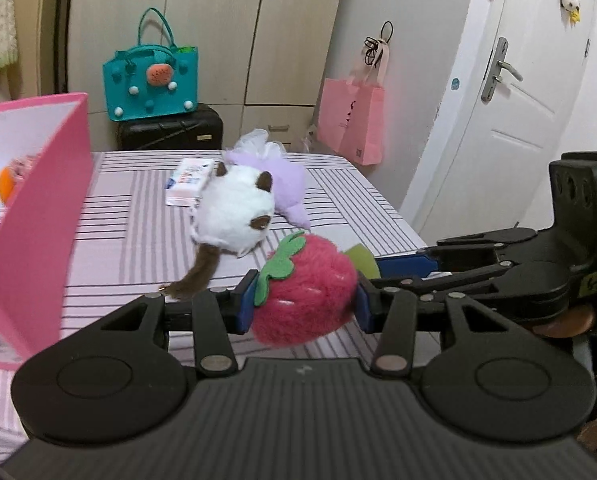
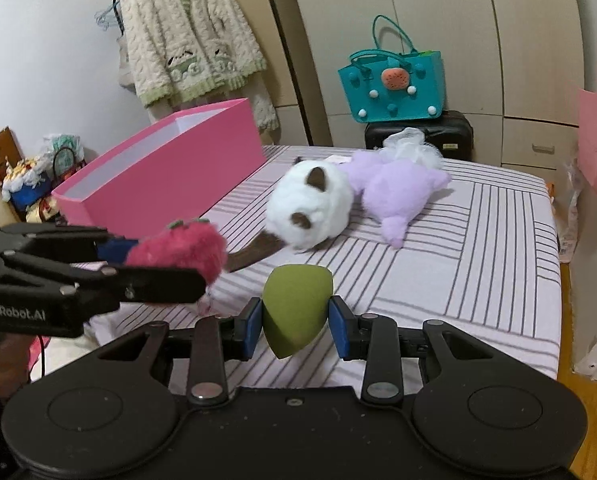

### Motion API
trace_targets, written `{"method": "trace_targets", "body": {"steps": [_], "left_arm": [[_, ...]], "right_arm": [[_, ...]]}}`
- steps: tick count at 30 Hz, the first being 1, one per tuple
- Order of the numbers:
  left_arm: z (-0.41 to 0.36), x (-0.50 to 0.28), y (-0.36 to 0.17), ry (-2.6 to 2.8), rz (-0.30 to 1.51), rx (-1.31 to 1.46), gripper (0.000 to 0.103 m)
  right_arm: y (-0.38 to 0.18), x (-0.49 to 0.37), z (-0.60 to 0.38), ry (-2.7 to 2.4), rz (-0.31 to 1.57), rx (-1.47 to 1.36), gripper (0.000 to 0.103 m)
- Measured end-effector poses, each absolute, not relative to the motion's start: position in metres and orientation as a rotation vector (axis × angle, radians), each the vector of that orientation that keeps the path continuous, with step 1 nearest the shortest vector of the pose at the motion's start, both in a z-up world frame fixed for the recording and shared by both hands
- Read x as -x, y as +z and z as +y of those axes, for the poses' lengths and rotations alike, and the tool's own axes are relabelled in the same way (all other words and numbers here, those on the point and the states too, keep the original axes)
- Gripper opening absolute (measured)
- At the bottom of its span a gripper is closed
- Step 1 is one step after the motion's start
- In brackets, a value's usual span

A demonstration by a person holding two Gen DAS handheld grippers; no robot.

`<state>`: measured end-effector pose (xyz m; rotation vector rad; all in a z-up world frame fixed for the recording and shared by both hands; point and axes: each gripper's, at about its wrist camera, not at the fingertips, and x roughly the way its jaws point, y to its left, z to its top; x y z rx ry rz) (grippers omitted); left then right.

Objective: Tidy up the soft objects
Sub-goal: 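Lift the strawberry plush and green sponge and carry both over the pink box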

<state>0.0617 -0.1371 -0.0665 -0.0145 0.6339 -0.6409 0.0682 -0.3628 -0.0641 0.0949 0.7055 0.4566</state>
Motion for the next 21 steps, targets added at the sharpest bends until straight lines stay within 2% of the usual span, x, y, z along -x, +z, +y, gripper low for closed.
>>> {"method": "trace_targets", "body": {"steps": [12,21], "left_arm": [[-0.087,-0.063,-0.058,-0.650,0.855,0.081,0.046],[-0.047,-0.057,-0.027,-0.635,0.863,0.019,0.046]], "right_arm": [[-0.026,-0.053,-0.331,0.548,0.779,-0.095,0.041],[0.004,-0.058,-0.294,0.636,0.857,-0.053,0.041]]}}
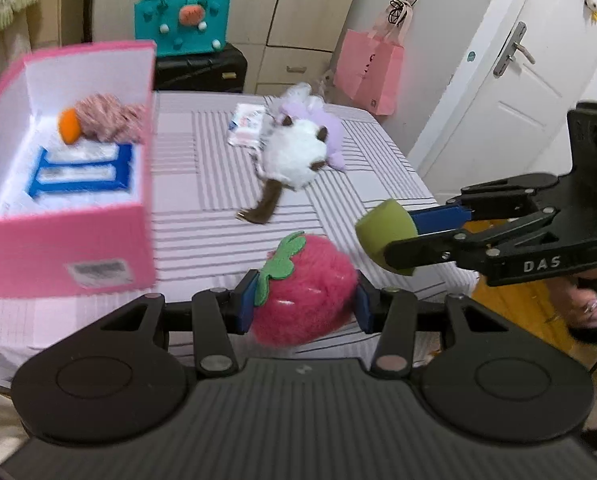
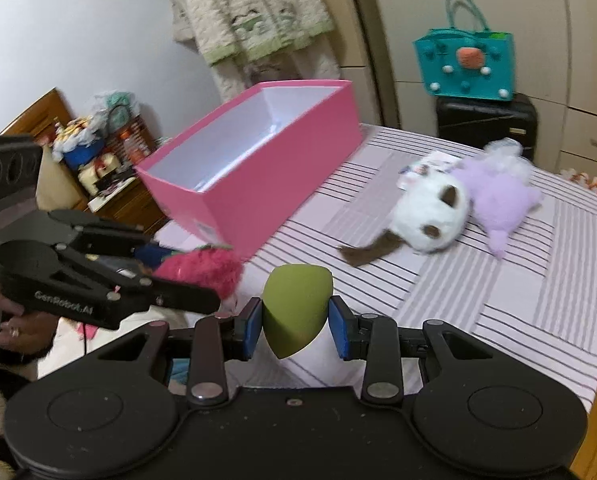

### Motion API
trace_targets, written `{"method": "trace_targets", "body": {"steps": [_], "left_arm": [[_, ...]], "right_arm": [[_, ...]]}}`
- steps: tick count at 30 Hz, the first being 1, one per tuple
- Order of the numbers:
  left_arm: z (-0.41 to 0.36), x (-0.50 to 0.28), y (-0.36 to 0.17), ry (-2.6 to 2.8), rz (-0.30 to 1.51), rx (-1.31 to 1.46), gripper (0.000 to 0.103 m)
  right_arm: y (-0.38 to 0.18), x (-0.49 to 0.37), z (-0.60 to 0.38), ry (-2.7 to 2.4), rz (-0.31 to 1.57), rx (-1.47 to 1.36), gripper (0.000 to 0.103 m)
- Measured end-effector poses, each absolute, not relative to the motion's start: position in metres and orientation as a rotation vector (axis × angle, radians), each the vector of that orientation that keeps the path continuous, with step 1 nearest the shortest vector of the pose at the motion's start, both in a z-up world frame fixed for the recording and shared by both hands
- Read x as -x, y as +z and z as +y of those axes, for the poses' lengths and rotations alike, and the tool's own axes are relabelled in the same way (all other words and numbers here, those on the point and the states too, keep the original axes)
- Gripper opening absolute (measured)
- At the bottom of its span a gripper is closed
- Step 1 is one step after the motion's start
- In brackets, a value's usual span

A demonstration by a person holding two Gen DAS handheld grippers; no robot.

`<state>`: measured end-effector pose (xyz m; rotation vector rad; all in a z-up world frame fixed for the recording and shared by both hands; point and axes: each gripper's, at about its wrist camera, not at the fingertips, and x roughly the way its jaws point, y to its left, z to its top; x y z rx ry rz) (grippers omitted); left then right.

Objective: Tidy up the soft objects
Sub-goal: 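Lift the strawberry plush and green sponge and carry both over the pink box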

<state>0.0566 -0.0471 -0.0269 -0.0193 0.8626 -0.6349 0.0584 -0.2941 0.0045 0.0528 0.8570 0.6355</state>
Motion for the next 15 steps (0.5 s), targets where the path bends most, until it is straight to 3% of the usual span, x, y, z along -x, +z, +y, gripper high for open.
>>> {"method": "trace_targets", "body": {"steps": [15], "left_arm": [[0.028,-0.078,0.006,-0.584,0.774,0.002,0.046]], "right_arm": [[0.050,-0.084,-0.215,0.744,0.773,0.073,0.041]]}}
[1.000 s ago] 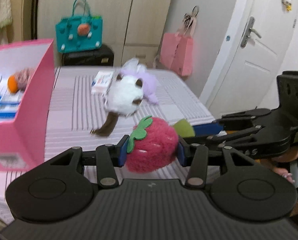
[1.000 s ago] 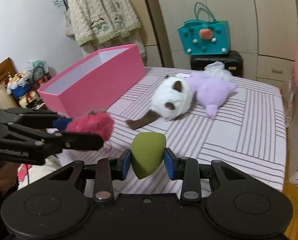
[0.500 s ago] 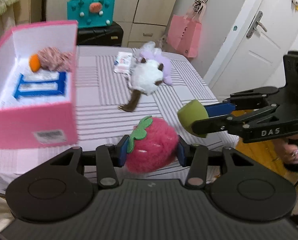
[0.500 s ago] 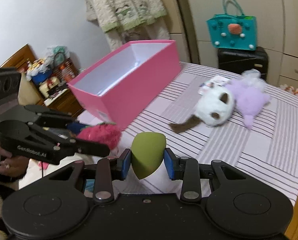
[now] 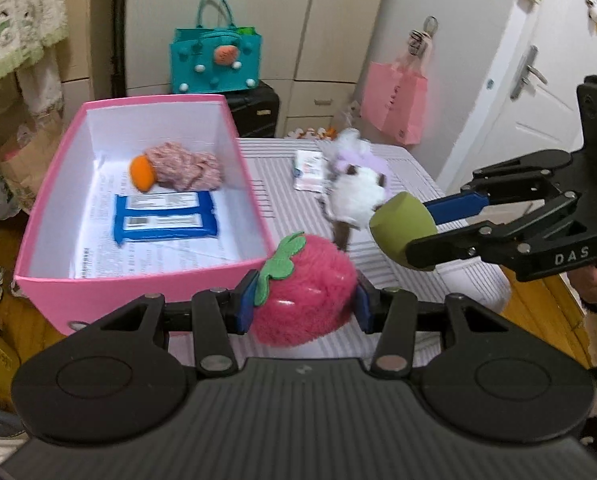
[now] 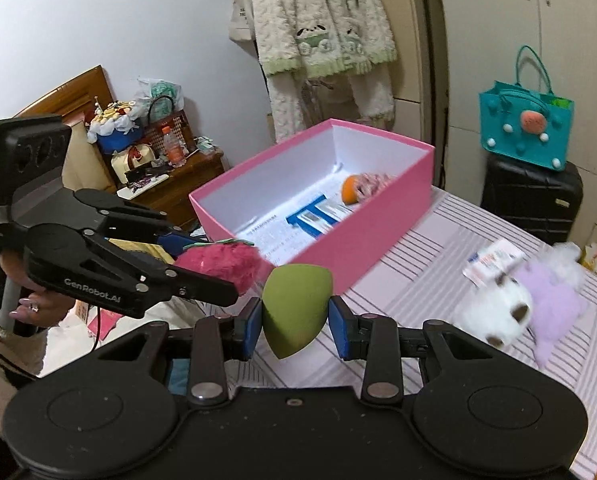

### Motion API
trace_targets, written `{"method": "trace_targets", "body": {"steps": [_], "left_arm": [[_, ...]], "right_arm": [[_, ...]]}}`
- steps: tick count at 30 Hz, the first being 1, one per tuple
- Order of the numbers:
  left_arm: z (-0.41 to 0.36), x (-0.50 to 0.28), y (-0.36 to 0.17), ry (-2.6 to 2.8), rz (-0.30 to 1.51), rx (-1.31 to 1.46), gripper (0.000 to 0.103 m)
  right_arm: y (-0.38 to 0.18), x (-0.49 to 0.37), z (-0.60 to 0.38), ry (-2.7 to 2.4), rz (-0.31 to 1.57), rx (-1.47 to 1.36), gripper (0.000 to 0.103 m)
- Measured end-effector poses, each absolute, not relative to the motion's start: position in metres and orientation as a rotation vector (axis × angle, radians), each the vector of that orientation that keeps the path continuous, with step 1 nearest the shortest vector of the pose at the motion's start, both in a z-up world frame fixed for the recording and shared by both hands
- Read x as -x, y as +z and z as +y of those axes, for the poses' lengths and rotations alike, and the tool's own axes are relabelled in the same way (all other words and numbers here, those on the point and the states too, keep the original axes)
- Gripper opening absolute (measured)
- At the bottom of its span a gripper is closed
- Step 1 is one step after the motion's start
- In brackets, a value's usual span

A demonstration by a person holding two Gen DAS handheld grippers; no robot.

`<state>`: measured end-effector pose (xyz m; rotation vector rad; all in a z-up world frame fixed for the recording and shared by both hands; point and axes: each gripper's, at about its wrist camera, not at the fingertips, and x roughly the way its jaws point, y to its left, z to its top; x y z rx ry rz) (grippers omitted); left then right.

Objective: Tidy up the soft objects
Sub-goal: 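Lift the strawberry plush and green sponge and carry both over the pink box, then open both grippers to drop the strawberry and green sponge into the box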

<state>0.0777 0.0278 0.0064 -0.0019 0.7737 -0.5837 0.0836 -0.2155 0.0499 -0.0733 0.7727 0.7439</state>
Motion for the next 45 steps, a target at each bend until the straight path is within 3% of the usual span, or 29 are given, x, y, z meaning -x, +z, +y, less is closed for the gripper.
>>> {"method": "trace_targets", "body": {"steps": [14,26,37,45], "left_arm": [[0.065,-0.172,-0.002,-0.447,0.741,0.009,0.046],[0.057,-0.273,-0.037,-0.309,0.934,-0.002,0.046],[0.060,-0.292,-0.047,-0.255,1.000,0.055,0.047],[0.073,-0.289,-0.044,-0.290,0.974,0.120,0.057]], "right_arm": [[0.054,-0.162,-0.147,0.761,0.648,0.231,0.041],[0.015,-0.238,-0.094,0.744,0.735,0.520,0.041],[-0.007,-0.270,-0.083,0.763,0.830,0.526,0.042],[-0.010,-0.273,-0.090,0.766,0.799,0.434,0.050]]}}
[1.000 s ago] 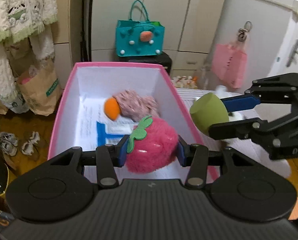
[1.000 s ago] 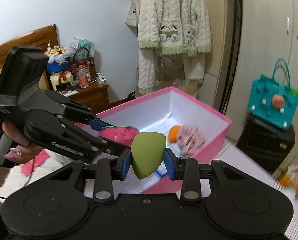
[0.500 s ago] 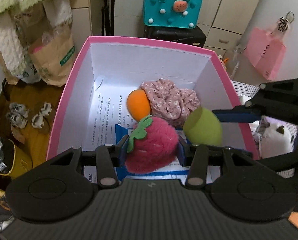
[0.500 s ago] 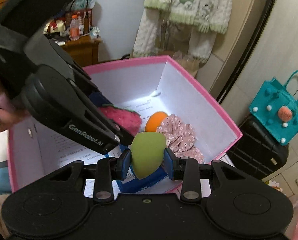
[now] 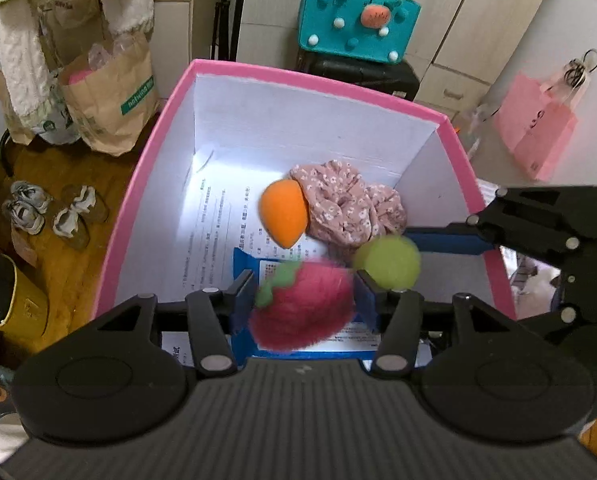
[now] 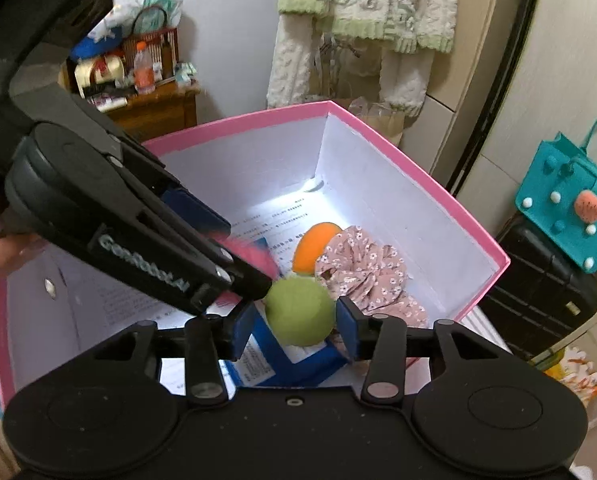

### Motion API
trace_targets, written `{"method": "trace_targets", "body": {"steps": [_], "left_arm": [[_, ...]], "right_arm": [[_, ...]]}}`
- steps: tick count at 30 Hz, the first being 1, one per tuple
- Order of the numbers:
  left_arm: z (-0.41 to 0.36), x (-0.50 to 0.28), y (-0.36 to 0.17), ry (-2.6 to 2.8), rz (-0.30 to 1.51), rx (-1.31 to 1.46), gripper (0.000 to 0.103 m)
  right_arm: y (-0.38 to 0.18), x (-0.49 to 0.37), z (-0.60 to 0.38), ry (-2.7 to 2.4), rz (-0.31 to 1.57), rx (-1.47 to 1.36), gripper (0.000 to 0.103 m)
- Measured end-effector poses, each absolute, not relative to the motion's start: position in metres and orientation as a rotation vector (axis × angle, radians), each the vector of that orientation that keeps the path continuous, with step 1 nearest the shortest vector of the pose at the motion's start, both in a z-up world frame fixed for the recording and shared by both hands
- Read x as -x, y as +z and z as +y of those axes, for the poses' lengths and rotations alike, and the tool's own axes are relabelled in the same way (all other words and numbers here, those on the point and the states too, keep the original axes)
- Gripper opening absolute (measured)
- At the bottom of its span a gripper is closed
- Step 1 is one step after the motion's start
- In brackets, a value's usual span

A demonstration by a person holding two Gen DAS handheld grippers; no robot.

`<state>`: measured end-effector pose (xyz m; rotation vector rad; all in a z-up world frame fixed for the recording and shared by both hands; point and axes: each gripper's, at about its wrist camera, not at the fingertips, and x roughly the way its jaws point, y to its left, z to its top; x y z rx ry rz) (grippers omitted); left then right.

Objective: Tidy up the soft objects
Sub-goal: 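Open both grippers to drop the strawberry and green sponge into the box, then move the left gripper back to the white cat plush on the table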

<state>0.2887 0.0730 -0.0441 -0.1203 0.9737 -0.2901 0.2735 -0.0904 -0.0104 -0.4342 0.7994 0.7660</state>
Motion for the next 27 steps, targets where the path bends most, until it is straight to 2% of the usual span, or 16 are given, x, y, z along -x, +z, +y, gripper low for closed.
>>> {"method": "trace_targets", "body": {"steps": [2,8,27], "left_arm": [[0.073,-0.282,-0.037,-0.291,0.924,0.091,0.061],[0.081,-0.250,-0.019,-0.309,0.836,0.063,0.061],[0.079,-0.142,0.037,-0.431,0.772,-0.074,0.070]], "right_arm": [[-0.007,-0.271,-0.093,0.766,0.784,0.418,0.051],[0.018,-0.250,-0.116,0.726,0.742,0.312,0.051],[0.074,-0.154,-0.171,0.698,0.718,0.159,0.051]]}}
